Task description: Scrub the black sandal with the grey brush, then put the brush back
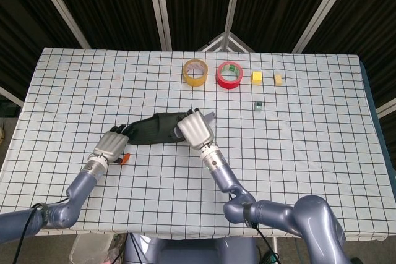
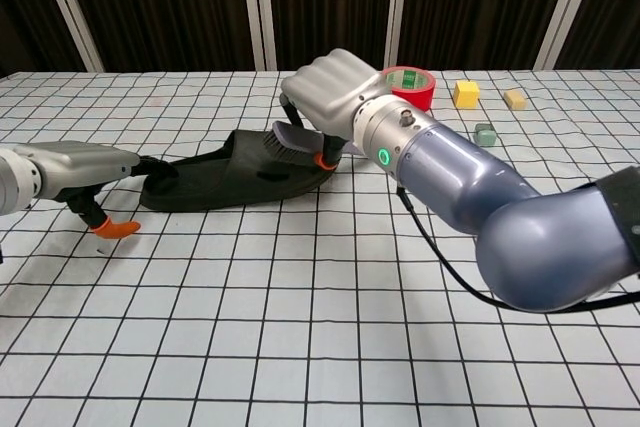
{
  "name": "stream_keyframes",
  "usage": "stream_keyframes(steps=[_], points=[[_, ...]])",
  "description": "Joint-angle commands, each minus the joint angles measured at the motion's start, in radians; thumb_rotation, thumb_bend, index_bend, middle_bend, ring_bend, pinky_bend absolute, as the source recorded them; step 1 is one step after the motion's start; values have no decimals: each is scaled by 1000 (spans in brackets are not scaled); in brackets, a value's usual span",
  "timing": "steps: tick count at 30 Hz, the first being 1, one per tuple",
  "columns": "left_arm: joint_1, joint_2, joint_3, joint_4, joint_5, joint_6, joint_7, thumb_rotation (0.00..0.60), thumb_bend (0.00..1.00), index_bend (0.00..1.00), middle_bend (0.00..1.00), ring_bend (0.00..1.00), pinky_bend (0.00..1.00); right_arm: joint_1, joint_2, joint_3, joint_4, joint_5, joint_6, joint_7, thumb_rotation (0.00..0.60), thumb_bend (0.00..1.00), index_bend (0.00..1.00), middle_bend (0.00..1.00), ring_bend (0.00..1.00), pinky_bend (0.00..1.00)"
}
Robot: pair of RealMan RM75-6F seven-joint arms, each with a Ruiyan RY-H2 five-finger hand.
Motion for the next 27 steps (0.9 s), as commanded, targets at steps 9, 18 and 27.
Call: stream_keyframes(steps=[9,18,27], points=[[-9,1,16,-7,18,17,-15,504,593,0,30,4,109,-23,23,0,-103,-17,11,17,600,591,667,498,474,551],[-15,8,29,-27,27,28,-24,506,594,0,26,4,109,-27,29,4,-193,-45,37,12,600,612,667,499,474,551],[-14,23,36,-44,32,42,-33,505,595,0,25,4,109,-20,8,19,-128,-34,19,27,600,627,667,498,475,551]])
